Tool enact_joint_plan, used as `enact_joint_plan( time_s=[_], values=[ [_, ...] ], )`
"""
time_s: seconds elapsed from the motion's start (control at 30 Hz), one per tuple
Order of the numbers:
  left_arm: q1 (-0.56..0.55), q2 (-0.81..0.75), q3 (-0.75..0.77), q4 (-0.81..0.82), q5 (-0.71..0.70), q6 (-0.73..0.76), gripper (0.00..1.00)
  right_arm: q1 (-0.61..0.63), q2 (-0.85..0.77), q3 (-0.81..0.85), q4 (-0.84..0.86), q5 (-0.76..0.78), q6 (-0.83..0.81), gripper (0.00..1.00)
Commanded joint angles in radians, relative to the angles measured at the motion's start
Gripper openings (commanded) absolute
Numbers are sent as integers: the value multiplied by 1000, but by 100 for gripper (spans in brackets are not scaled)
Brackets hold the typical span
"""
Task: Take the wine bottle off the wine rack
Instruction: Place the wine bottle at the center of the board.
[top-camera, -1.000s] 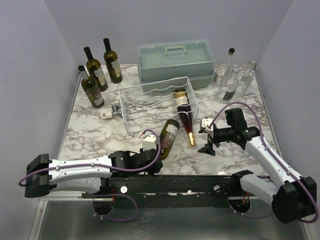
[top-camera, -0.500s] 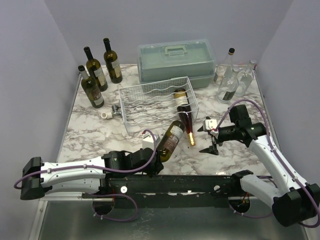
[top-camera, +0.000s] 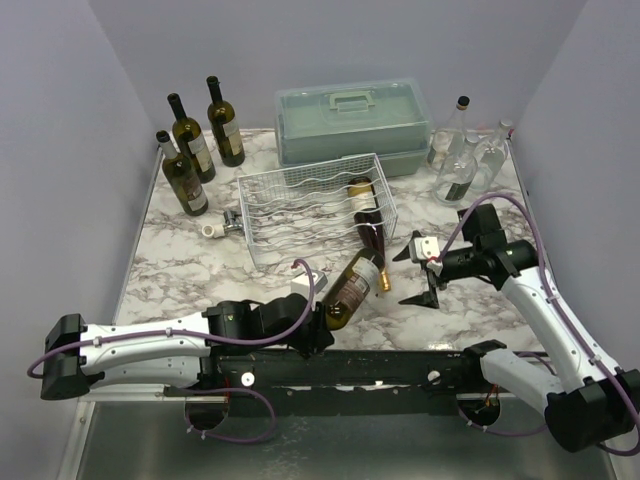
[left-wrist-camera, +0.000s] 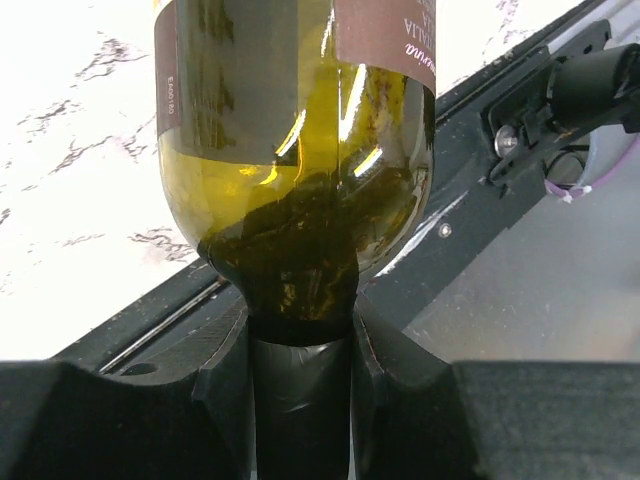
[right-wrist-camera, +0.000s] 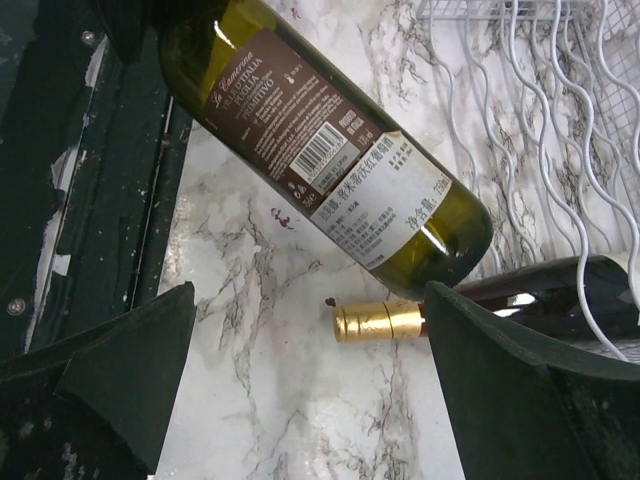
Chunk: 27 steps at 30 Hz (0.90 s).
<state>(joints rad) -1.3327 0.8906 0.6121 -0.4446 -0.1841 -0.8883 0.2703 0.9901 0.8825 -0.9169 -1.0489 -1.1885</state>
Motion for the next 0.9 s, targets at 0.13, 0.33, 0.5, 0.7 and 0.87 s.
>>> enact_joint_plan(
  time_s=[0.13, 0.33, 0.5, 0.7, 0.87],
  values=[
    [-4, 28, 66, 198, 72, 10, 0, 65, 30, 24, -21, -47, -12, 99],
    [10, 82, 101, 224, 131, 25, 0, 170, 70, 58, 21, 8, 29, 99],
    [32, 132, 143, 230, 203, 45, 0, 267, 117, 96, 14, 117, -1, 99],
    [99, 154, 167, 231, 324, 65, 0, 353, 148, 111, -27, 237, -77, 99],
    [145, 179, 188, 233, 422, 86, 0, 413, 160, 95, -4, 317, -84, 99]
  ],
)
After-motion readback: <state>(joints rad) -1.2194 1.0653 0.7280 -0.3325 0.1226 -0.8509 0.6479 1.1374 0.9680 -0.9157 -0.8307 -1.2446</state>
